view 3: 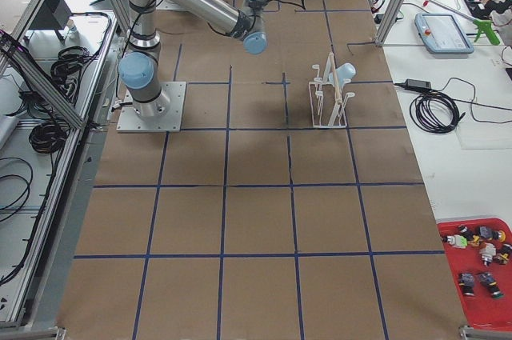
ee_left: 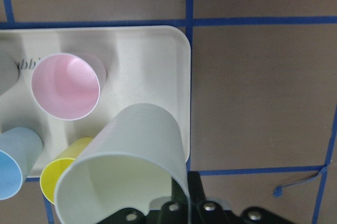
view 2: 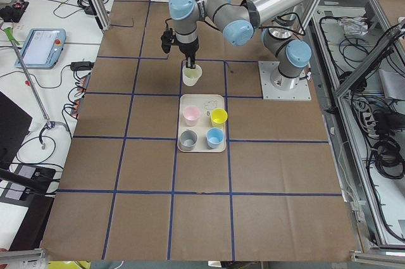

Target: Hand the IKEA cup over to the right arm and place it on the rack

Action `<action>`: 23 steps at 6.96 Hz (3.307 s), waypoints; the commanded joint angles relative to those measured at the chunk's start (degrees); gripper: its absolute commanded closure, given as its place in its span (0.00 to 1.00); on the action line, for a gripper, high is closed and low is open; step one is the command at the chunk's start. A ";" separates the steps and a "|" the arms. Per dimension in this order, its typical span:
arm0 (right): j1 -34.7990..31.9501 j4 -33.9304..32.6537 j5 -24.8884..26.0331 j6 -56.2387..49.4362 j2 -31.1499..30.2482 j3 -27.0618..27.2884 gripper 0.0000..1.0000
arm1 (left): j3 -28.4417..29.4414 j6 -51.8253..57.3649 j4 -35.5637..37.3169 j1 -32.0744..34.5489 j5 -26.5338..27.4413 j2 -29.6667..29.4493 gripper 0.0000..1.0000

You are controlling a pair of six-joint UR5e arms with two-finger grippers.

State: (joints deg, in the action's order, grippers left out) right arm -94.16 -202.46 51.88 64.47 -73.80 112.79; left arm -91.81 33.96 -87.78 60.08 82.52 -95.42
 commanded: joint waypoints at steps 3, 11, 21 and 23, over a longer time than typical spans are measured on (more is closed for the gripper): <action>-0.06 -3.55 0.15 11.91 0.76 0.15 0.00 | -0.11 5.92 20.11 0.48 -24.99 -8.45 1.00; -1.99 -3.20 1.29 15.05 2.25 2.79 0.00 | -26.40 6.04 92.09 7.41 -64.02 -18.89 1.00; -12.70 -9.35 19.84 23.60 8.48 1.39 0.00 | -33.44 -33.17 116.18 17.52 -51.87 -14.70 0.98; -14.02 -10.14 19.84 23.68 10.34 0.07 0.00 | -33.35 -33.08 116.09 17.53 -51.85 -14.88 0.96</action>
State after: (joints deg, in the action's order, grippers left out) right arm -107.37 -212.06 71.67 88.14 -64.46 113.45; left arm -125.09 0.80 28.49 77.44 30.36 -110.34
